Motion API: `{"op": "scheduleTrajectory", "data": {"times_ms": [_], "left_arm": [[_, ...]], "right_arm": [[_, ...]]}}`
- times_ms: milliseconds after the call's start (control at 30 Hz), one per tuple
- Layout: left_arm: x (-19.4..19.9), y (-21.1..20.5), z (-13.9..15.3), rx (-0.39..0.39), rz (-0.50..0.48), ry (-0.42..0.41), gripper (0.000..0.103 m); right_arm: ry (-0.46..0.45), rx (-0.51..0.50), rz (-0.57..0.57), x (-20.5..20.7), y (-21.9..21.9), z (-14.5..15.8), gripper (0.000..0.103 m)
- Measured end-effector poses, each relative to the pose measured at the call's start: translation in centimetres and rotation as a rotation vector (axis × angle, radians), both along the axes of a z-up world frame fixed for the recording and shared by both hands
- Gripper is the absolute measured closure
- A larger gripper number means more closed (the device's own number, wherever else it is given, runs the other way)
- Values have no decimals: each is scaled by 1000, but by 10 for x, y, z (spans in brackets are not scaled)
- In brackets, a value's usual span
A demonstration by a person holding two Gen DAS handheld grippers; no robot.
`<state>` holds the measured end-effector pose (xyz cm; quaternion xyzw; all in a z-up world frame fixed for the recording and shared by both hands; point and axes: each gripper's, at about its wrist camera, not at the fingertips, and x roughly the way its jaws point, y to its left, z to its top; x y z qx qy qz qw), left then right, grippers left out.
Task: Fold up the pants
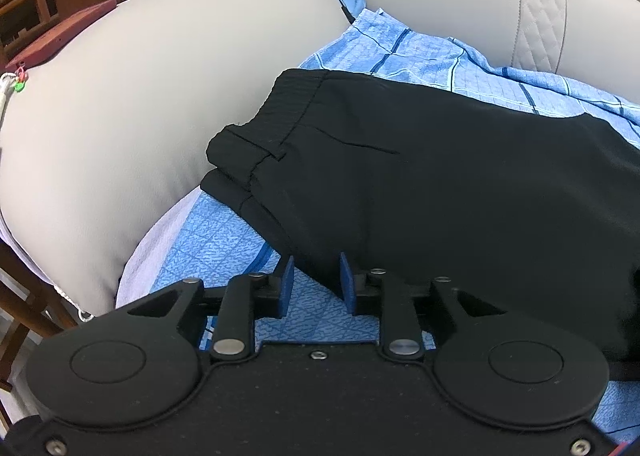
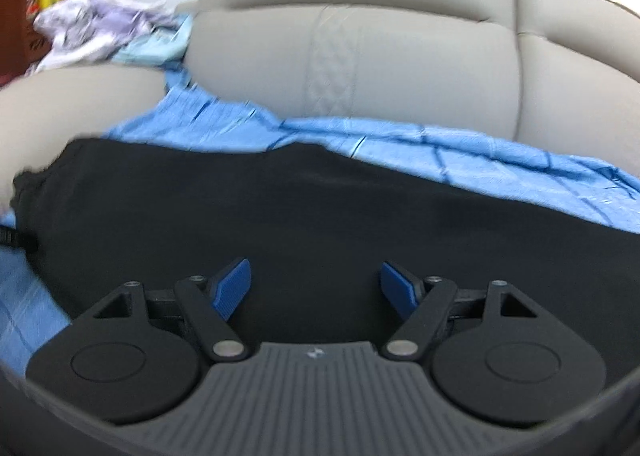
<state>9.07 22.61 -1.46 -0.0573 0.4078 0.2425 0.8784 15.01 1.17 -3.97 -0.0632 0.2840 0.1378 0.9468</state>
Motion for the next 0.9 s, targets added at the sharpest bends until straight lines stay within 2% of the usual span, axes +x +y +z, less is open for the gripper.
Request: {"op": "scheduleTrajectory", "data": {"times_ms": [100,167,267,367,433,500,600,700,800,900], "left_arm": [[0,3,4,-26,11,1,78],[-1,7,12,-66,26,-10,70],[-5,1,35,-36,29,-90,68],[-1,-23,63,51,-47,-190,62],[9,-42,75,49,-140,-225,61],[28,-63,80,1,-246,-228,62],[63,-96,69,-52,-395,-191,63],[94,-123,46,-72,-469,-147,66],[117,-141,17,-72,-489,-107,68],[134,-146,-3,-62,-463,-68,68]], "right_arm": [[-50,-51,28,-20,4,-13,17],[-56,-41,43,-33,0,-16,17],[-63,-39,71,-54,-8,-21,15],[-52,-18,93,-64,-15,-20,13],[-49,-27,116,-69,-17,-20,11],[-53,-30,123,-71,-17,-19,11],[-40,-2,119,-72,-23,-13,13],[-69,50,58,-71,-50,-3,13],[-89,38,-77,-55,-96,4,13],[-81,11,-289,-32,-166,6,13]]}}
